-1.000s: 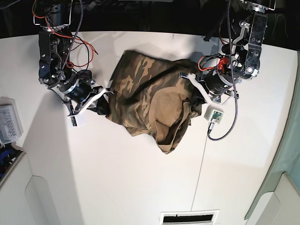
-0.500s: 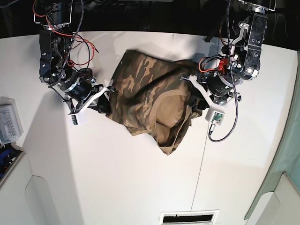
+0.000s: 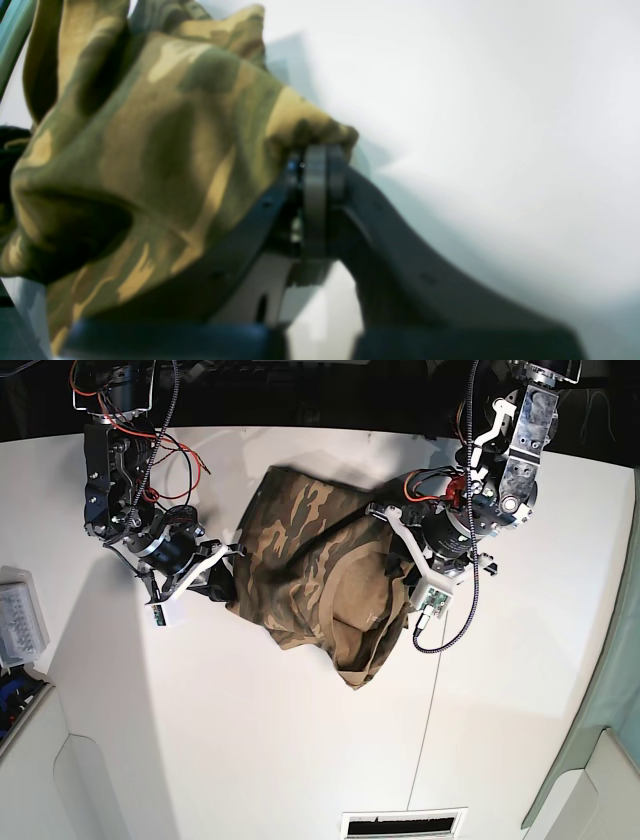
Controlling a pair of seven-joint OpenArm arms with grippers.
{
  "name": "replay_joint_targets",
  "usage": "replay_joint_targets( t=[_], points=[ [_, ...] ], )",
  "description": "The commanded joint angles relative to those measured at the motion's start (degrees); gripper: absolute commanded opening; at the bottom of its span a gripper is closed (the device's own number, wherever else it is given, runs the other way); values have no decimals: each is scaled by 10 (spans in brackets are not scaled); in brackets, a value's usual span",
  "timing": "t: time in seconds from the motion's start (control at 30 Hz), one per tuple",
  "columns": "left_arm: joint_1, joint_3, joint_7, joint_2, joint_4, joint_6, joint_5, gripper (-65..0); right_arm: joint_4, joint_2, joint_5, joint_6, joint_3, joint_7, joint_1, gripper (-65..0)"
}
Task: Layout the t-shirt on the table in an organized manner, then fold the t-shirt properly
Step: 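Press and tuck the bundle edges inward with both grippers, then pat and square the folded t-shirt sides with both grippers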
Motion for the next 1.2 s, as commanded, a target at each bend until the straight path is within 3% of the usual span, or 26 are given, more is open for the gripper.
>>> replay_joint_targets(
  t=[0.0,0.07,0.27,0.53,0.67,0.8,0.87,1.03,1.17],
  points=[
    [-6,-2,-19,-2,7,20,8,-439,9,0,7,4,0,9,8,-650],
    [-6,-3,-19,-2,7,46,23,-496,9,0,7,4,0,9,8,-650],
    [-7,-3,-21,-3,7,48,49,-650,9,0,7,5,0,9,8,-650],
    [-34,-56,-19,-7,7,102,51,-650,9,0,7,4,0,3,8,-650],
    [-34,-78,-3,-7,7,105,38,-646,9,0,8,4,0,-2,8,-650],
    [-31,-78,18,-7,7,73,34,-484,9,0,24,4,0,-2,8,-650],
    [-32,-78,26,-8,7,77,34,-482,9,0,39,4,0,-3,8,-650],
    [-21,-89,24,-31,45,132,12,-484,16,-1,68,5,2,0,9,-650],
    [10,-129,25,-42,79,113,-21,-484,16,-18,51,5,2,6,17,-650]
  ],
)
